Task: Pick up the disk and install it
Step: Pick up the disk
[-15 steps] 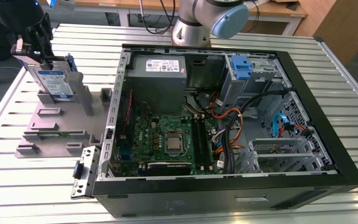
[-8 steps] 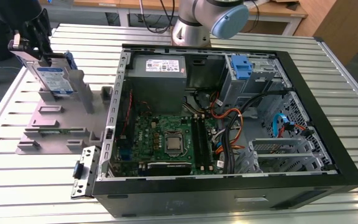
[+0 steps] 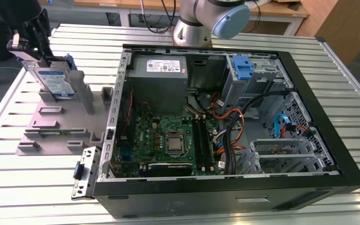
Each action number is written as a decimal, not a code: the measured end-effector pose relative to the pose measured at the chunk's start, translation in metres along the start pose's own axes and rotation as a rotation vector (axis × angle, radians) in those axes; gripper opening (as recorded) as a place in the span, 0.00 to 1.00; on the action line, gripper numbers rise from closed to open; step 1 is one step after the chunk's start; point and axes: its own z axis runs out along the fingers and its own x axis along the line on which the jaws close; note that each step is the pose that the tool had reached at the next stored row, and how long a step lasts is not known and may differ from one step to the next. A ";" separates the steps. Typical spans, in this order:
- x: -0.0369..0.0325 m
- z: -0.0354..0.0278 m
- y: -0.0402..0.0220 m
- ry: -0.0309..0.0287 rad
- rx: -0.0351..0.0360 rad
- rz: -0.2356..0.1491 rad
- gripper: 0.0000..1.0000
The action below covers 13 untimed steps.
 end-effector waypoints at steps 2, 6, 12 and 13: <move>-0.0001 0.0004 0.0000 0.0060 0.0002 0.000 0.35; 0.0001 0.0032 -0.0002 0.0061 0.0003 0.000 0.35; 0.0007 0.0110 -0.0006 0.0064 0.0001 0.000 0.35; 0.0007 0.0110 -0.0006 0.0064 0.0001 0.000 0.35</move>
